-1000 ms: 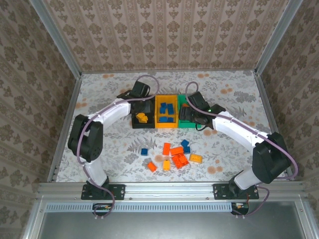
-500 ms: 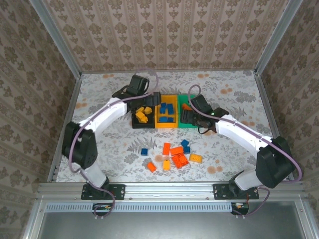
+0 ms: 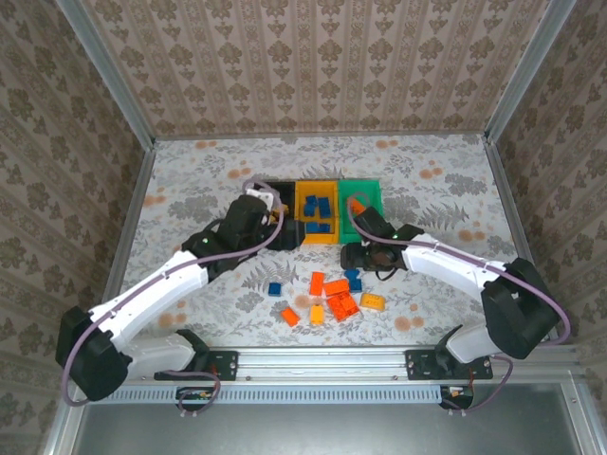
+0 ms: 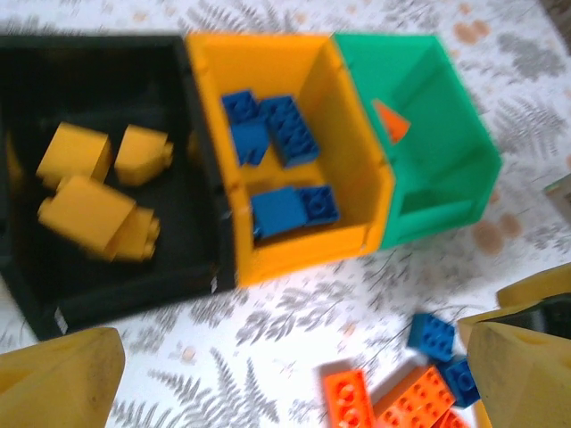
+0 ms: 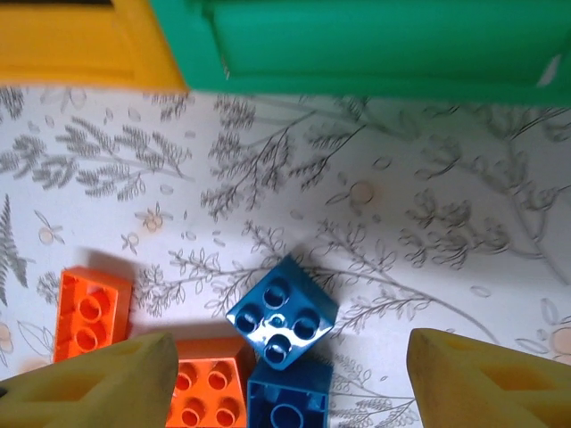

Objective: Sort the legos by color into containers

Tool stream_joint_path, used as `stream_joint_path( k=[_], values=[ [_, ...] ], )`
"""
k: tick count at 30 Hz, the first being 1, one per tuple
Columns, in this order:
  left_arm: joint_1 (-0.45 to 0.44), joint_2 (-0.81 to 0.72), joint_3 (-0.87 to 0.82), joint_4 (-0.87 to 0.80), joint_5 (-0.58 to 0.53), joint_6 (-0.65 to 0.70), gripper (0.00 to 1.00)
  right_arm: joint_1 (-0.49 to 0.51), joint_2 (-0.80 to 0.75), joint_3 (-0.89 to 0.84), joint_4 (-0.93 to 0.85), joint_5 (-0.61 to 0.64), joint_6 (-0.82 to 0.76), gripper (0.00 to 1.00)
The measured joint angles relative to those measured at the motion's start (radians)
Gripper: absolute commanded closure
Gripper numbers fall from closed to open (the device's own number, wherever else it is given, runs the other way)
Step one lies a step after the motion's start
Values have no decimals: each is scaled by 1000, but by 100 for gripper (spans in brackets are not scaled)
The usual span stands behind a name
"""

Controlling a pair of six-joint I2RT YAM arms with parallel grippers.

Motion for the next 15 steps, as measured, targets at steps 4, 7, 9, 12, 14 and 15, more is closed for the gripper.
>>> stream_joint_path(
  k=[4, 7, 9, 12, 14, 15],
  values=[
    [0, -52, -75, -30, -21, -31, 0, 38, 17, -18, 0, -9, 0, 31],
    [0, -79, -106, -35, -32, -48, 0, 61, 17, -43, -6, -10, 4, 34],
    [0, -90, -122, -36, -37, -57, 0, 71, 17, -65, -6, -10, 7, 34],
    [0, -97, -141, -36, -43, -71, 0, 82, 18, -94, -10, -10, 13, 36],
    [0, -97, -152, -36, -44, -79, 0, 84, 26, -102, -7, -10, 21, 39],
    [0, -97, -156, -37, -45, -80, 0, 84, 28, -102, -3, -11, 26, 40]
  ],
)
